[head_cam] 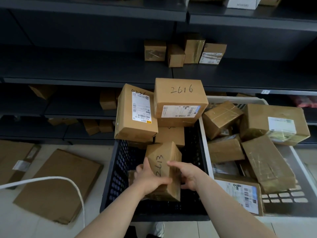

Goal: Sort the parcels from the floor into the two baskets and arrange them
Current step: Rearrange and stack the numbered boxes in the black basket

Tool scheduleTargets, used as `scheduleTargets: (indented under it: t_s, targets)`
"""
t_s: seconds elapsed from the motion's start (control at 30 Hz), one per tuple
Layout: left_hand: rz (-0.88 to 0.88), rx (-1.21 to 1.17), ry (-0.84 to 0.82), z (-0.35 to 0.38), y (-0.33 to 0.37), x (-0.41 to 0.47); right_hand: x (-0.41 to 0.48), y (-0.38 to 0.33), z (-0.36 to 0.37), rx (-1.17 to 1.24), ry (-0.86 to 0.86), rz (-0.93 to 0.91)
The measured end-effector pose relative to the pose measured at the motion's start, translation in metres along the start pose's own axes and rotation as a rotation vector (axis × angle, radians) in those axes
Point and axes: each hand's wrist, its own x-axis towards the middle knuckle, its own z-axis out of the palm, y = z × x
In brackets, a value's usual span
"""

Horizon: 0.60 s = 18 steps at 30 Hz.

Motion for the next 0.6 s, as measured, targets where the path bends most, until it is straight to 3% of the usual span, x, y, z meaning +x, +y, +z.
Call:
scheduleTargets:
  t_s: [0.13, 0.27, 0.4, 0.6]
  targets:
    - [0.020, -0.284, -0.049, -0.006, -0.013, 0.006, -0.001, 0.006, -0.012, -0.035, 0.103, -0.054]
    - [0.076, 0.232, 0.126, -0.013, -0.039, 0.026, -0.007, 0.011, -0.025, -0.100, 0.159, -0.102]
    - [0.101, 0.596, 0.016, -0.010, -0.053, 0.041, -0.005, 0.021, -0.031, -0.140, 0.175, -0.106]
    - [0.126, 0.896, -0.086, -0.001, -0.061, 0.067, 0.006, 0.032, -0.034, -0.181, 0.178, -0.093]
